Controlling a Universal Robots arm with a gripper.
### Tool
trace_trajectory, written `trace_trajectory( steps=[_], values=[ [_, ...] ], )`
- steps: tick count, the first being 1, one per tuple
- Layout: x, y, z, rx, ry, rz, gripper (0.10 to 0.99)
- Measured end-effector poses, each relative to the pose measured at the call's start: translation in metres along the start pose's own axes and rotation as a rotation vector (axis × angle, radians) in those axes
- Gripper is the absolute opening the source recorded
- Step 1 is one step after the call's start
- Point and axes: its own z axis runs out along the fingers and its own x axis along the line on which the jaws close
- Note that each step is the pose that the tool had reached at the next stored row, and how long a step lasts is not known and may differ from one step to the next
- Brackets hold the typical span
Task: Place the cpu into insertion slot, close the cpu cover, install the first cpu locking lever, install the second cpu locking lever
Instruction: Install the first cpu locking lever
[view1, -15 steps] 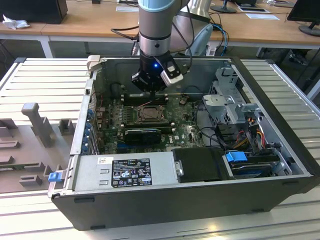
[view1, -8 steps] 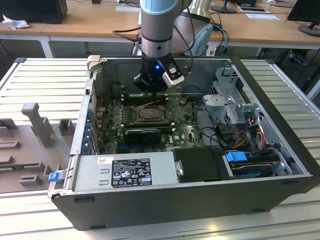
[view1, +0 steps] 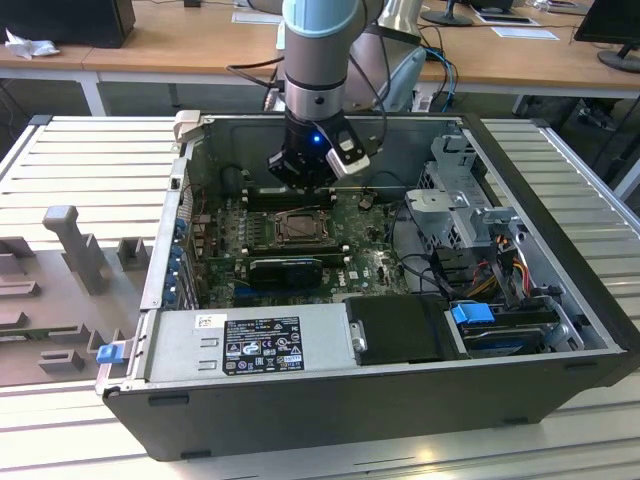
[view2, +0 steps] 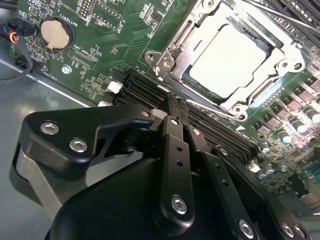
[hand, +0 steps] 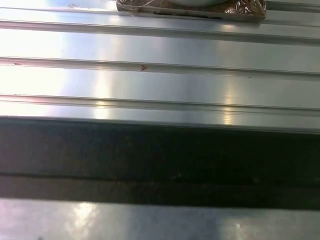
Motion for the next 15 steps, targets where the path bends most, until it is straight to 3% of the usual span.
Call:
trace_trajectory(
  steps=[15],
  values=[
    [-0.0012, -0.0029, 0.0060, 0.001, 0.0002, 0.000, 0.106]
  ],
)
